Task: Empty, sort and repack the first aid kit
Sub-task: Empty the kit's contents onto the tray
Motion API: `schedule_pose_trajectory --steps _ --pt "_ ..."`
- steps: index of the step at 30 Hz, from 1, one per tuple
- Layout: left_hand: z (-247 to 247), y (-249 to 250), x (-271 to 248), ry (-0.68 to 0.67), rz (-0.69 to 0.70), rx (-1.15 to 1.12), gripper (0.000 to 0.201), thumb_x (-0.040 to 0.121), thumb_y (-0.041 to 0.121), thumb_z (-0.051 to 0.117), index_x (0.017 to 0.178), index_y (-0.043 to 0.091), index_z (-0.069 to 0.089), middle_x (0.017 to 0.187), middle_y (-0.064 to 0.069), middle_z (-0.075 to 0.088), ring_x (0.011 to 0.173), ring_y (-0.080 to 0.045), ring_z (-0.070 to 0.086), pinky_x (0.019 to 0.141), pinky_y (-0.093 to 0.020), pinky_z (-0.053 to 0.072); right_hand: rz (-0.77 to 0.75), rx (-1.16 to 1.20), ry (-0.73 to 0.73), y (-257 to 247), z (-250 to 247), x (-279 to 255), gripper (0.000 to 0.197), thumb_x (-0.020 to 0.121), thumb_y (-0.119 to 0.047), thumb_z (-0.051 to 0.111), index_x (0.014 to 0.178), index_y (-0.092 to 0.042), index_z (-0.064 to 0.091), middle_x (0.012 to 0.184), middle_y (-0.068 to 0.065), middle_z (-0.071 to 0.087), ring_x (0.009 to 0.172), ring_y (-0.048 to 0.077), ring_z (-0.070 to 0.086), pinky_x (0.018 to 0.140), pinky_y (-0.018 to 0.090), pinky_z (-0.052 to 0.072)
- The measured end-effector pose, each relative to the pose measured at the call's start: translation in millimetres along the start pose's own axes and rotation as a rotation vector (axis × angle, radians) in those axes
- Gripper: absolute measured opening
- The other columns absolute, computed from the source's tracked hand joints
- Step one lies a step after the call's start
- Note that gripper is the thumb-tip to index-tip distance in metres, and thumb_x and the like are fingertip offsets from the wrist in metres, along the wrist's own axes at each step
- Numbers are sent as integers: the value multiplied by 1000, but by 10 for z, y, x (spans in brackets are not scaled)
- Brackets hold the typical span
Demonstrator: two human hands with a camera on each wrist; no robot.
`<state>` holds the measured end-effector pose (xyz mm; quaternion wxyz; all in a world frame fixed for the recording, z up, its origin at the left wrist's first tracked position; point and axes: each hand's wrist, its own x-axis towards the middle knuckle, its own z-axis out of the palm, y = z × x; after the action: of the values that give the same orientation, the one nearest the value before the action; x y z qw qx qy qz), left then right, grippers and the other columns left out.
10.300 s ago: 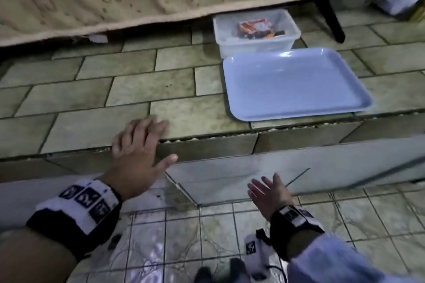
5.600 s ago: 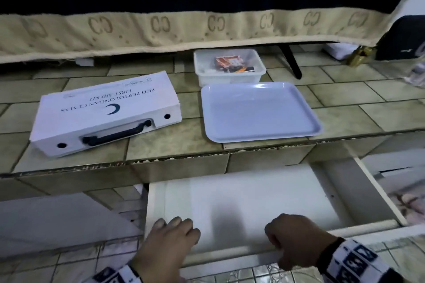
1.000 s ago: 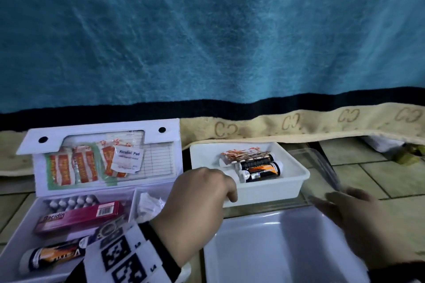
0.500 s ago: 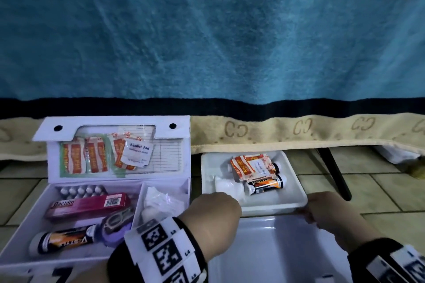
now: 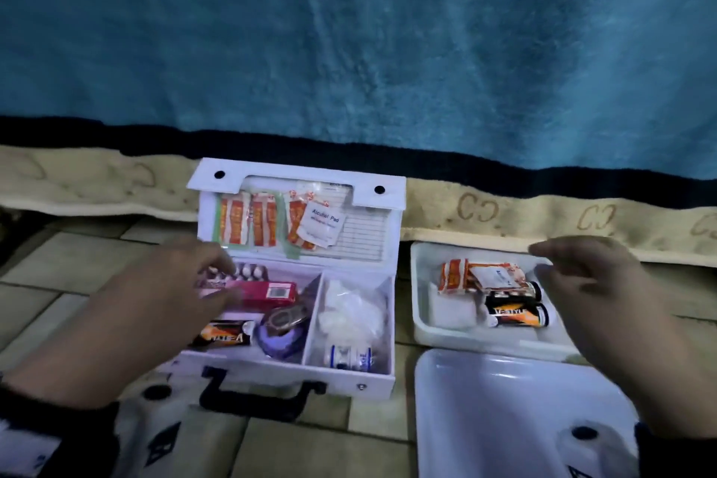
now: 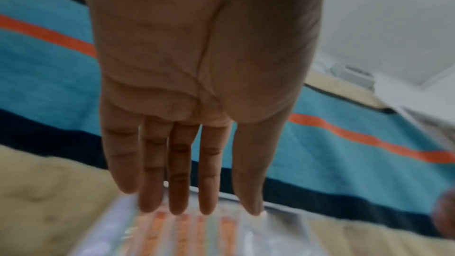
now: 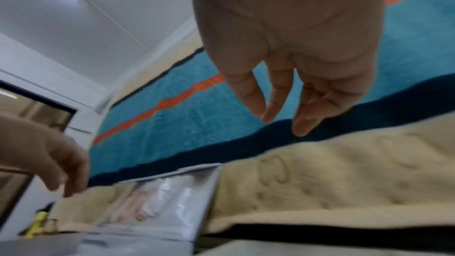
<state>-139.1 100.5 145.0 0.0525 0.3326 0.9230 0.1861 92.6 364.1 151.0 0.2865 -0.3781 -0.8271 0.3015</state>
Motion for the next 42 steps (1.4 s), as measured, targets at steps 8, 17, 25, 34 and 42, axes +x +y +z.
schedule_pose_trajectory --steps 8,17,25,34,42 --pt "125 -511 -30 -156 -82 49 40 68 30 81 101 22 60 100 -2 64 85 -17 55 62 -26 36 -400 -320 -521 -1066 1120 -409 15 89 -28 55 99 -29 65 102 -9 60 94 11 58 79 26 45" --pt "228 -638 28 -188 -72 168 50 84 37 66 122 9 49 125 -10 46 109 -23 52 84 -26 40 -416 -921 -603 -1243 1945 -474 10 87 -17 54 90 -19 64 101 3 65 101 26 55 91 39 34" --pt "198 -623 -159 -166 -102 -39 80 63 37 85 129 10 47 123 -9 59 107 -22 55 79 -23 41 -395 -841 -626 -1226 1951 -451 19 85 -29 62 102 -28 70 108 -1 63 108 24 51 98 40 30" --pt "131 -542 -77 -228 -146 -8 58 64 48 81 106 13 60 110 -8 65 87 -20 56 66 -26 41 -30 86 -790 -999 1384 -376 14 89 -19 64 100 -16 71 95 -6 69 89 11 64 89 26 48" --pt "154 -545 -23 -208 -173 10 64 62 42 84 110 5 61 96 -5 63 81 -19 57 65 -26 41 31 -24 -488 -543 241 -525 11 86 -27 64 84 -17 66 69 -11 60 68 8 52 68 23 41"
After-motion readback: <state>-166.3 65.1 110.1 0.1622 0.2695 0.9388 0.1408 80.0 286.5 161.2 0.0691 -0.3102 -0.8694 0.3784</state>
